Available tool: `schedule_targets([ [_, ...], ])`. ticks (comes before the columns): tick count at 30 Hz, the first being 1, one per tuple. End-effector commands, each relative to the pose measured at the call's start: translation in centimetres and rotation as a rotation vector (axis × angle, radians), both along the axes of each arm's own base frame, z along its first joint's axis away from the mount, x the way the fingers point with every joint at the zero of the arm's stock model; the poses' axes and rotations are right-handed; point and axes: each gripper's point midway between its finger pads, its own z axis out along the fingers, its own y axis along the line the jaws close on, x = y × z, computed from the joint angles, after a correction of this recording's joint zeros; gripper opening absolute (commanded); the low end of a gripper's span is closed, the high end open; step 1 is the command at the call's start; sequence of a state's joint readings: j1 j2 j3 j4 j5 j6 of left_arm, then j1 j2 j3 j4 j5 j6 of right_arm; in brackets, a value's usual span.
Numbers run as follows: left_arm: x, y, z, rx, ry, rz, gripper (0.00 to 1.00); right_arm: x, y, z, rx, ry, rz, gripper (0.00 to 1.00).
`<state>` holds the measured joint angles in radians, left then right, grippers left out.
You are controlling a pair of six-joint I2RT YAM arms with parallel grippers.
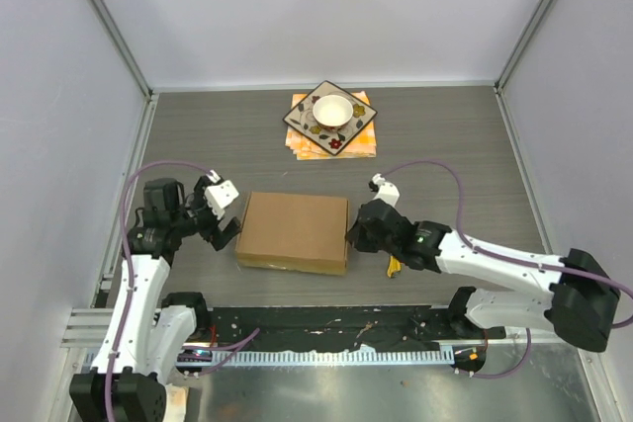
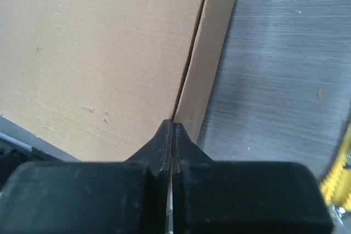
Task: Unpack the express box
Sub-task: Adjust the express box at the center of the board.
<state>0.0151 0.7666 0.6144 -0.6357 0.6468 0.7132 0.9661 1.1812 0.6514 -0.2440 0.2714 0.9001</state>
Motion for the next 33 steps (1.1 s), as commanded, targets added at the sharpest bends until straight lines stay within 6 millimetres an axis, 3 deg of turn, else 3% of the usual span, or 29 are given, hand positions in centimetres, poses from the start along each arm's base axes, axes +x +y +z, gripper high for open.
schedule_targets([
  [1,-1.6,-1.6,3.5,-0.038,-0.036,-0.122,0.89,-0.7,-0.8,3.8,0.07,-0.007,-0.045,0.01],
  [2,-2.3,-1.9,3.3,-0.037,-0.025,-0.155,0.89,-0.9,-0.9,3.8,0.062,0.004,-0.04,0.01],
  [3,-3.5,-2.2,3.0,-0.053,0.016,-0.18,0.89,-1.4,-1.3,3.3,0.033,0.029,-0.03,0.19],
  [6,-4.5,-2.4,3.3,-0.039,-0.021,-0.219,0.92,-1.7,-1.5,2.8,-0.045,0.08,-0.02,0.52],
  [8,-4.7,-3.0,3.9,-0.031,-0.082,-0.253,0.93,-1.6,-1.7,2.0,-0.101,0.1,-0.022,0.51],
  [9,-4.8,-3.2,4.1,-0.031,-0.097,-0.264,0.94,-1.4,-1.5,2.2,-0.105,0.093,-0.021,0.43],
  [11,-5.6,-3.9,4.2,-0.032,-0.094,-0.31,0.95,-0.3,-0.5,4.0,-0.089,0.047,-0.008,0.41],
  [12,-6.0,-4.1,4.2,-0.024,-0.099,-0.341,0.95,0.9,0.6,6.2,-0.058,-0.008,-0.005,0.47],
  [13,-6.7,-4.7,4.0,-0.021,-0.095,-0.387,0.95,1.7,1.0,7.2,-0.073,-0.046,0.006,0.5],
  [14,-7.1,-4.9,3.6,-0.011,-0.087,-0.413,0.95,3.3,1.2,7.4,-0.126,-0.091,-0.013,0.53],
  [15,-7.5,-5.1,2.9,0.003,-0.092,-0.44,0.95,4.8,2.2,9.6,-0.156,-0.163,0.022,0.56],
  [16,-7.7,-5.4,2.5,0.018,-0.096,-0.466,0.95,6.3,2.5,10.1,-0.175,-0.187,0.018,0.56],
  [17,-7.6,-5.5,1.7,0.024,-0.103,-0.476,0.95,7.5,3.5,8.5,-0.224,-0.165,0.04,0.55],
  [18,-7.6,-5.6,1.6,0.028,-0.119,-0.49,0.95,9.1,4.8,10.1,-0.209,-0.197,0.066,0.48],
  [19,-7.5,-5.7,1.4,0.025,-0.132,-0.491,0.94,10.6,5.0,9.9,-0.203,-0.188,0.062,0.42],
  [21,-7.2,-6.2,1.0,0.025,-0.192,-0.513,0.94,12.8,7.2,8.3,-0.19,-0.145,0.105,0.25],
  [23,-7.8,-6.4,0.5,0.064,-0.286,-0.576,0.96,14.8,7.8,6.8,-0.19,-0.111,0.121,0.17],
  [25,-8.5,-6.7,0.4,0.106,-0.384,-0.645,0.98,15.4,9.4,4.4,-0.18,-0.054,0.174,0.11],
  [27,-9.0,-6.8,-1.1,0.135,-0.423,-0.693,0.98,15.5,10.5,1.9,-0.174,0.0,0.219,0.08],
  [30,-9.7,-7.3,-2.2,0.14,-0.534,-0.77,1.0,15.2,11.2,-0.5,-0.171,0.054,0.262,0.01],
  [33,-10.5,-7.7,-3.3,0.129,-0.587,-0.82,1.0,14.1,12.1,-2.3,-0.13,0.105,0.316,0.01],
])
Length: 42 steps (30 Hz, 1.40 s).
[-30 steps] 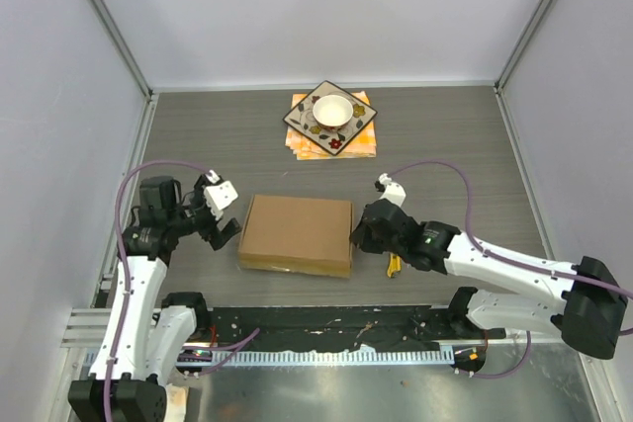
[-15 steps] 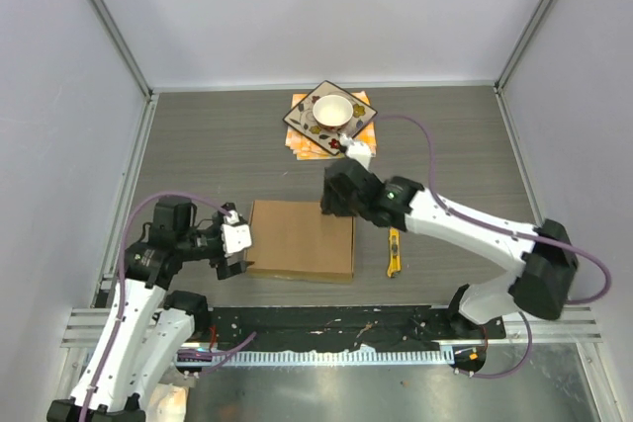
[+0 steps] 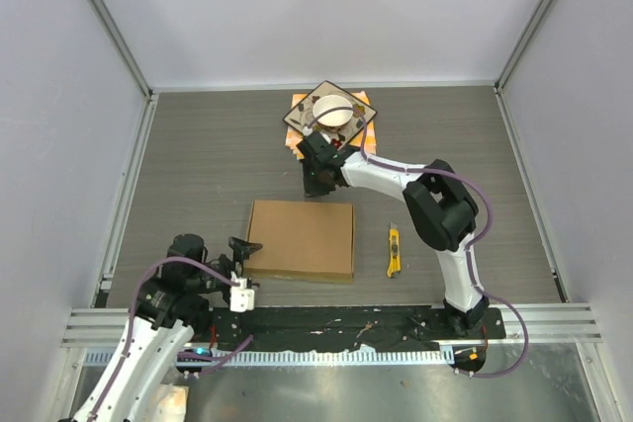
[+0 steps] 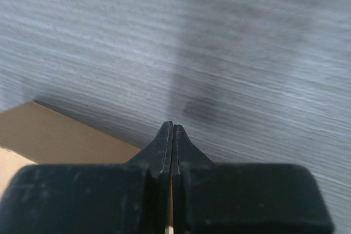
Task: Unpack the express box
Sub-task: Adjust the express box at the center of the board.
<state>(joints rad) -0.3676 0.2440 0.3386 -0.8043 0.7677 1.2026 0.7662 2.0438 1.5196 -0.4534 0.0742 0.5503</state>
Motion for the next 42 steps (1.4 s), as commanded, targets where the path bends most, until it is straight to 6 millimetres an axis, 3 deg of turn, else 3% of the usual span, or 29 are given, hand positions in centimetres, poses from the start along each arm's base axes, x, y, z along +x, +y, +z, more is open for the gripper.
schedule_targets([
  [1,-0.4,-1.1,-0.4,-0.026,-0.146,-0.124,1.0,-1.5,3.3,1.4,0.13,0.034,0.127,0.01],
  [6,-0.4,-1.3,-1.7,-0.011,-0.147,-0.156,1.0,-2.6,3.5,-0.2,0.152,0.081,0.152,0.01],
  [9,0.8,-1.7,-2.2,-0.012,-0.152,-0.147,1.0,-3.5,3.8,-1.0,0.175,0.114,0.167,0.01],
  [17,6.7,-3.4,-0.8,0.024,-0.151,0.052,0.91,-6.1,3.5,-3.1,0.18,0.169,0.206,0.01],
  [22,8.8,-5.4,2.6,-0.023,-0.192,0.099,0.81,-7.6,3.9,-4.0,0.178,0.195,0.25,0.01],
  [29,11.6,-5.6,7.1,-0.054,-0.283,0.205,0.63,-9.0,4.3,-4.4,0.172,0.208,0.297,0.01],
  [34,14.6,-5.2,12.3,-0.181,-0.454,0.35,0.4,-10.5,4.9,-4.5,0.161,0.216,0.339,0.01],
  [41,17.1,-4.3,18.9,-0.318,-0.548,0.549,0.2,-12.3,4.8,-4.7,0.131,0.242,0.394,0.01],
  [42,17.3,-4.2,20.6,-0.341,-0.566,0.565,0.15,-12.5,4.8,-4.5,0.132,0.242,0.399,0.01],
])
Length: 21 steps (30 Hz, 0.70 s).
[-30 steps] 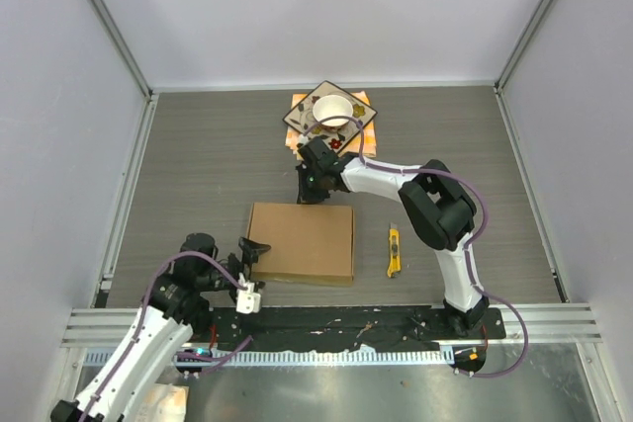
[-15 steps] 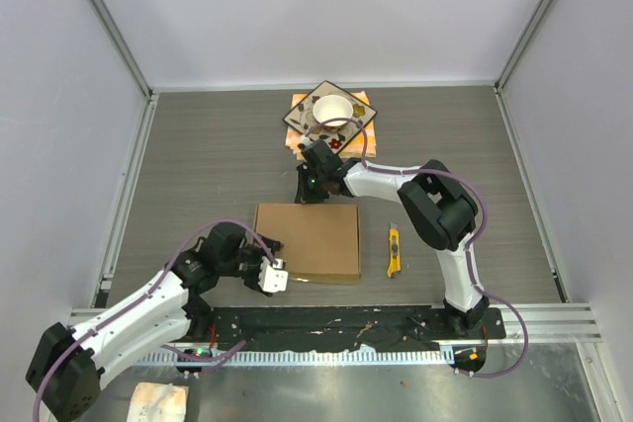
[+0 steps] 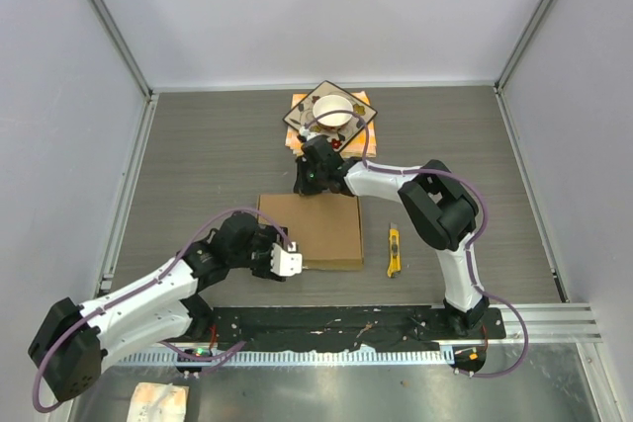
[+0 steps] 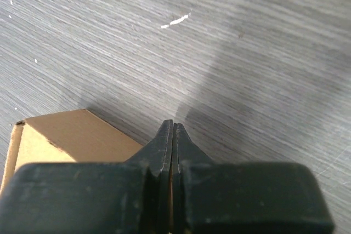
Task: Unpack the express box
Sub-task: Adjust the express box at the center of the board.
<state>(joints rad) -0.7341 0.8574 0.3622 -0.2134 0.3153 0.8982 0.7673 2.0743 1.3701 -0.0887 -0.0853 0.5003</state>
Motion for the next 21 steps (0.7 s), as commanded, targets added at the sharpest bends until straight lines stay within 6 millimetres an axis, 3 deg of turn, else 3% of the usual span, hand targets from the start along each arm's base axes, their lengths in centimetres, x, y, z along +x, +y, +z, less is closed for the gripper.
schedule_targets([
  [1,11.3,0.5,24.5,-0.426,-0.719,0.41,0.12,-12.8,0.9,-2.5,-0.097,0.281,0.292,0.01],
  [6,11.1,0.7,28.4,-0.468,-0.744,0.445,0.02,-13.6,0.4,-2.3,-0.106,0.291,0.311,0.01],
  [11,10.7,1.3,29.9,-0.494,-0.682,0.496,0.0,-14.6,0.0,-2.4,-0.121,0.309,0.328,0.01],
  [16,10.3,1.6,27.4,-0.432,-0.623,0.49,0.0,-14.9,-0.5,-2.0,-0.14,0.31,0.334,0.01],
  [21,9.1,1.4,25.3,-0.425,-0.505,0.476,0.0,-13.6,-1.1,-1.3,-0.192,0.262,0.319,0.01],
])
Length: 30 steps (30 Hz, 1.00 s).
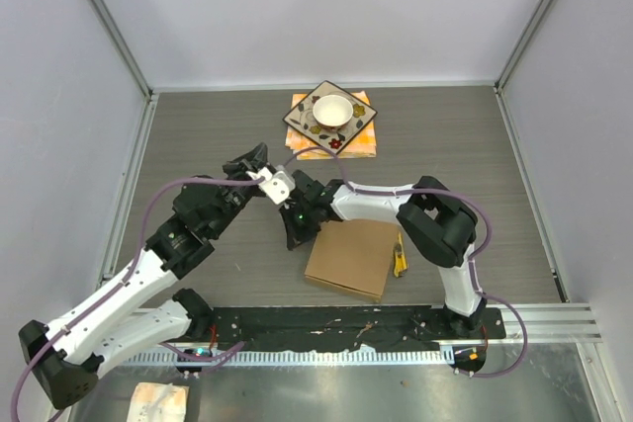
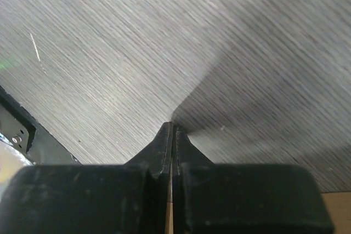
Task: Unpack the express box
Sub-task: Adjust the express box at the center of the board.
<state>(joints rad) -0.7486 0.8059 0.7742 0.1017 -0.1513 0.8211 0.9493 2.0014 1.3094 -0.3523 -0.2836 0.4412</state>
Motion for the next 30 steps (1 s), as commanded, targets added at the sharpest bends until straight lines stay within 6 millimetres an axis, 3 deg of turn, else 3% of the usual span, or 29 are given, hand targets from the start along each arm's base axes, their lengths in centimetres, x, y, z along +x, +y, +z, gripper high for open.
schedule_targets([
  [1,-1.5,-0.3,-1.9,-0.03,0.109,-0.047,0.0,1.4,-2.9,0.0,-0.115,-0.01,-0.025,0.01],
  [2,-2.4,-0.8,-2.5,-0.016,0.138,-0.091,0.0,3.3,-3.3,1.0,-0.106,-0.034,-0.069,0.03],
  [3,-3.0,-1.1,-2.5,-0.014,0.14,-0.119,0.01,4.8,-3.7,2.9,-0.084,-0.075,-0.118,0.19],
  [5,-4.3,-1.7,-3.3,0.022,0.156,-0.179,0.05,8.5,-5.4,5.9,-0.04,-0.13,-0.232,0.34],
  [6,-4.8,-2.0,-3.8,0.046,0.17,-0.205,0.1,9.9,-6.4,8.6,-0.009,-0.191,-0.284,0.42],
  [7,-5.1,-2.2,-4.3,0.055,0.195,-0.219,0.13,10.9,-7.2,10.3,0.015,-0.218,-0.327,0.45],
  [8,-6.4,-3.1,-5.3,0.083,0.245,-0.301,0.18,12.7,-9.4,11.5,0.023,-0.24,-0.401,0.47],
  [10,-7.5,-3.8,-6.2,0.094,0.293,-0.364,0.28,13.5,-12.0,14.1,0.047,-0.291,-0.477,0.52],
  [12,-9.0,-5.1,-7.6,0.121,0.325,-0.441,0.38,14.4,-14.7,15.0,0.036,-0.328,-0.544,0.56],
  [14,-9.6,-6.1,-9.3,0.187,0.331,-0.48,0.52,14.3,-17.4,15.3,-0.016,-0.375,-0.611,0.56],
  [16,-10.3,-7.5,-10.2,0.23,0.314,-0.501,0.59,14.0,-19.8,14.9,-0.047,-0.384,-0.655,0.58],
  [17,-10.1,-8.2,-11.8,0.27,0.339,-0.496,0.63,13.8,-20.6,14.6,-0.064,-0.394,-0.647,0.59],
  [21,-10.1,-9.6,-13.5,0.256,0.401,-0.492,0.65,12.2,-22.5,12.8,-0.147,-0.398,-0.59,0.59],
  [23,-10.2,-9.5,-13.9,0.263,0.454,-0.471,0.64,11.3,-22.8,12.2,-0.165,-0.382,-0.553,0.58],
  [25,-10.4,-8.7,-16.0,0.323,0.572,-0.423,0.64,10.5,-23.6,11.6,-0.212,-0.377,-0.511,0.57],
  [30,-10.7,-9.0,-16.2,0.37,0.567,-0.452,0.61,10.4,-25.0,11.9,-0.275,-0.419,-0.497,0.55],
])
